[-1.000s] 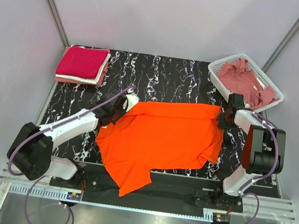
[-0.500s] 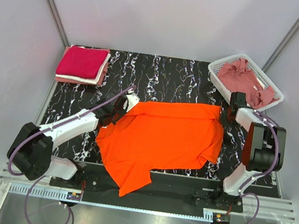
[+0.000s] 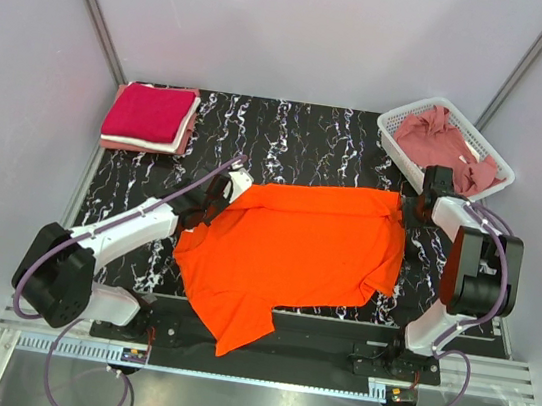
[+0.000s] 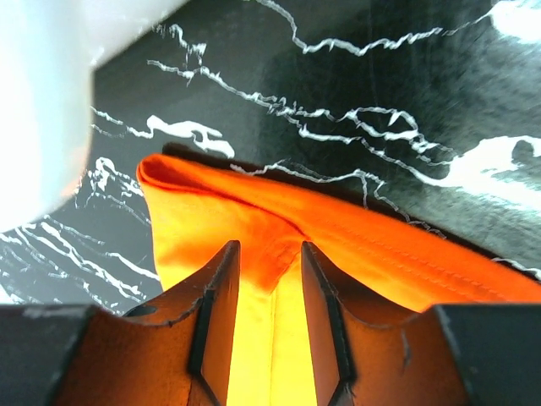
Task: Fold and stack the t-shirts
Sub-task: Fold the tshirt
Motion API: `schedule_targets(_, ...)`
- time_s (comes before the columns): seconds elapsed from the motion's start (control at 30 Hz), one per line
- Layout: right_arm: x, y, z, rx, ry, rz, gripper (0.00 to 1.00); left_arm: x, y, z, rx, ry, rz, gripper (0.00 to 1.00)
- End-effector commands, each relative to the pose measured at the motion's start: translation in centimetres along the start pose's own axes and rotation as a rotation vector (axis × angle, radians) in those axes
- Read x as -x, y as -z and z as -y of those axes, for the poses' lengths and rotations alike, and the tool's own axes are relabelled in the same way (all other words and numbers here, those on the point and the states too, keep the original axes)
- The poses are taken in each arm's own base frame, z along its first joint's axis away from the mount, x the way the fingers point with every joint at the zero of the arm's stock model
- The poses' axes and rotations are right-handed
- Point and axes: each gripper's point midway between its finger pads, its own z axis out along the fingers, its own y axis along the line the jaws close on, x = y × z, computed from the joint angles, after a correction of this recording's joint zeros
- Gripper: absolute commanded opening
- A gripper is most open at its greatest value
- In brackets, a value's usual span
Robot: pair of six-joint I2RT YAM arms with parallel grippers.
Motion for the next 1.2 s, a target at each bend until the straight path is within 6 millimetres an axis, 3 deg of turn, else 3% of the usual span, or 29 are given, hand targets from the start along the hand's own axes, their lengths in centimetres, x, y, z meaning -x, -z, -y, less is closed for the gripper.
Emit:
schedule_targets(0.0, -0.7, -0.3, -0.4, 0.013, -0.027, -0.044, 0.42, 1.3, 0.6, -0.6, 0.022, 0.007, 0.051, 0.00)
schedule_targets(0.13, -1.7, -0.8, -0.6, 0.013, -0.055, -0.098, 0.42, 1.3, 0.5, -0.4, 0.018, 0.004, 0.050, 0.00)
schedule_targets(0.43, -1.2, -1.1, 0.1, -0.006, -0.077, -0.057, 0.38, 1.3, 0.4, -0.5, 0.020, -0.003, 0.045, 0.00)
schedule_targets(0.47, -1.0, -1.1, -0.1, -0.003, -0.076, -0.051, 0.33, 1.3, 0.4, -0.5, 0.021, -0.005, 0.047, 0.00)
schedule_targets(0.5, -0.9, -1.1, -0.3, 0.003, -0.063, -0.048, 0.15, 1.2, 0.3, -0.4, 0.022, -0.008, 0.043, 0.00)
schedule_targets(0.53, -0.5, -1.1, -0.3, 0.005, -0.050, -0.029, 0.04, 1.3, 0.4, -0.5, 0.024, -0.009, 0.044, 0.00)
schedule_targets(0.57, -0.2, -1.0, -0.6, 0.012, -0.033, -0.015, 0.00, 1.3, 0.4, -0.6, 0.027, -0.010, 0.045, 0.00)
schedule_targets(0.8, 3.0, 0.6, -3.9, 0.087, 0.249, 0.117, 0.00, 1.0, 0.5, -0.7, 0.036, -0.016, 0.036, 0.00)
schedule_targets(0.97, 3.3, 0.3, -3.1, 0.061, 0.326, 0.136, 0.00, 0.9, 0.8, -0.8, 0.033, -0.020, 0.021, 0.00)
schedule_targets(1.17, 1.9, -0.6, -2.2, 0.065, 0.389, 0.073, 0.01, 0.9, 1.8, -0.8, 0.033, -0.028, 0.015, 0.00)
